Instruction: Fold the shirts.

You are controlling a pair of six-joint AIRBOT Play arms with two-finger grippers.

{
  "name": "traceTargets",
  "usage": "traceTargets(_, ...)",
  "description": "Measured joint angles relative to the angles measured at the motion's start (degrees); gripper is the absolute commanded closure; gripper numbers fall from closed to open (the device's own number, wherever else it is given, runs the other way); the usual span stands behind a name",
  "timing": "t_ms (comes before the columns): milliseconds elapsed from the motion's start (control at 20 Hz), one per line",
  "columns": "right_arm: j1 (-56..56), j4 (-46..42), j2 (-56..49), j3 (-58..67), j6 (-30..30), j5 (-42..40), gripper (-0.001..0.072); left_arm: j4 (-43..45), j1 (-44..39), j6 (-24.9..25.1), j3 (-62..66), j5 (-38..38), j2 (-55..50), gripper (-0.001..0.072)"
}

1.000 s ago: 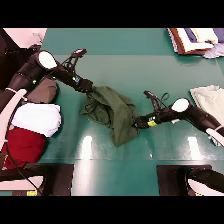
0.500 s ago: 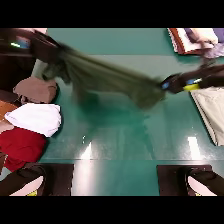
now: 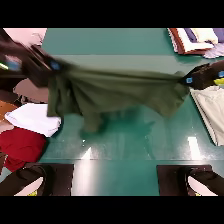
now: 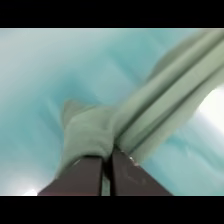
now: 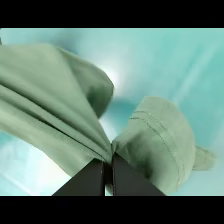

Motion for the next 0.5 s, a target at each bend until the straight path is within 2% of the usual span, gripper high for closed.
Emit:
traceTargets(150, 2.7, 0.0, -5.3, 0.3, 0.2, 1.5, 0.0694, -0.8, -1.4, 0.8, -10.2, 0.3, -2.1, 0.0677)
traceTargets(350, 4.4, 0.5, -13.5, 0.5, 0.3, 0.6, 0.0694, -0.3, -2.0, 1.9, -20.0, 6.1, -6.7, 0.0670)
traceTargets(400, 4.6, 0.4, -15.6, 0.5, 0.3, -0.3, 0.0694, 0.2, -2.1, 2.1, -21.2, 7.6, -8.0, 0.0497)
traceTargets(450, 4.7, 0.2, -17.3, 0.5, 0.3, -1.3, 0.0694, 0.3, -2.1, 2.2, -22.0, 8.9, -9.1, 0.0259)
traceTargets(500, 4.8, -0.2, -19.1, 0.5, 0.3, -2.4, 0.0693, 0.7, -2.2, 2.2, -22.7, 10.2, -10.2, 0.0212)
